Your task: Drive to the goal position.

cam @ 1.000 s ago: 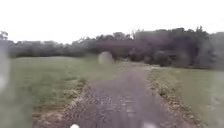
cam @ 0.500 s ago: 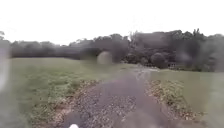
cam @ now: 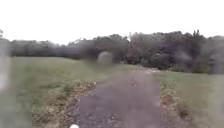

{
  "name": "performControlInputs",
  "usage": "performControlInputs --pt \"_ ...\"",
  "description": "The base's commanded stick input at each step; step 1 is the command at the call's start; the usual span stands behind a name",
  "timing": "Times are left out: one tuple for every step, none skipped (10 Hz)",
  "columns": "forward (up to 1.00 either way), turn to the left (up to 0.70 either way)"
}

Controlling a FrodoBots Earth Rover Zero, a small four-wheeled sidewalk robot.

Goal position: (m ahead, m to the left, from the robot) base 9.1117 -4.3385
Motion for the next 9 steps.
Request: performControlInputs --pt "0.70 -0.35" --pt "0.70 -0.35" --pt "0.70 -0.35" --pt "0.70 -0.17" --pt "0.70 0.00" --pt "0.70 0.00" --pt "0.70 0.00" --pt "0.70 0.00" --pt "0.70 0.00"
